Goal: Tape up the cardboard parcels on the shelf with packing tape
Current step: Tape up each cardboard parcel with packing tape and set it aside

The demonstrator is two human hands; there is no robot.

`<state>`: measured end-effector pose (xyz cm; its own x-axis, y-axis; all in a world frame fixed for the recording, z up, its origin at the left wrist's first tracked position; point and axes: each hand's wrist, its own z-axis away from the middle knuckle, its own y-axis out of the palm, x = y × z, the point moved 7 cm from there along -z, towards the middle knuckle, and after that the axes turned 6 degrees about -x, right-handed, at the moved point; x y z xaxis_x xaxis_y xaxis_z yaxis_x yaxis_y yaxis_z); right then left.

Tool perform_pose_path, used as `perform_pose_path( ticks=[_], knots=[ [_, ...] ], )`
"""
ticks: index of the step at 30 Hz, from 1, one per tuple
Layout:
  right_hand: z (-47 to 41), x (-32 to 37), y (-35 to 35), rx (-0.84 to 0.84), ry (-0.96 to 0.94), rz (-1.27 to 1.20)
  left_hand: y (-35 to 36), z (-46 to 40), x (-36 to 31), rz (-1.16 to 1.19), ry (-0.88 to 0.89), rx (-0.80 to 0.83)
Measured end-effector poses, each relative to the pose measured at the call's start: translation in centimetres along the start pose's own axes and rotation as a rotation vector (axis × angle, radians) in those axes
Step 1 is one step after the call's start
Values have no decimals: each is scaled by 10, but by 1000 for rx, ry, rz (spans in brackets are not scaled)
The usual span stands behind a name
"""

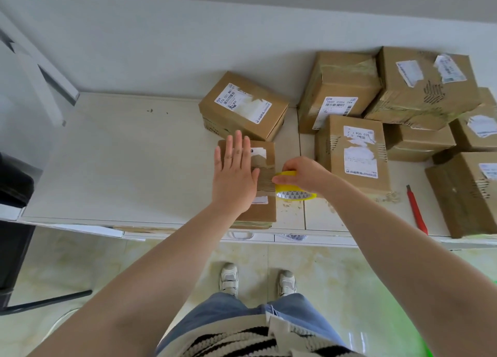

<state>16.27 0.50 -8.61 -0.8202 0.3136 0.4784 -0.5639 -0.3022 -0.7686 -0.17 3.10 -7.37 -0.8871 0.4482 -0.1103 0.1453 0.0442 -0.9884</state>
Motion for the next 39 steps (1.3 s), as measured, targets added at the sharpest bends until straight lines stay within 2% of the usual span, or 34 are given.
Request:
perform_pose_path(
  ticks=[4,13,15,17,19,25,30,39],
  knots=[
    [-3,0,0,-1,-20,13,-2,-14,-28,71,98,-34],
    [-1,-1,2,3,-53,-27,15,-16,-28,41,120,19],
    [1,-6,2,1,-42,-117,11,-12,-24,-1,95,-7],
    [4,-13,0,17,-11,-226,9,-6,-19,-71,8,-35],
    [5,-17,1,39,5,-253,10,1,-20,-45,-81,-28],
    [2,-20,1,4,6,-209,17,5,-15,42,-130,-3],
    [-4,-29,0,-55,13,-20,17,4,-14,41,-125,32],
    [1,-29,1,-73,15,-77,17,3,-12,28,-85,155]
  ],
)
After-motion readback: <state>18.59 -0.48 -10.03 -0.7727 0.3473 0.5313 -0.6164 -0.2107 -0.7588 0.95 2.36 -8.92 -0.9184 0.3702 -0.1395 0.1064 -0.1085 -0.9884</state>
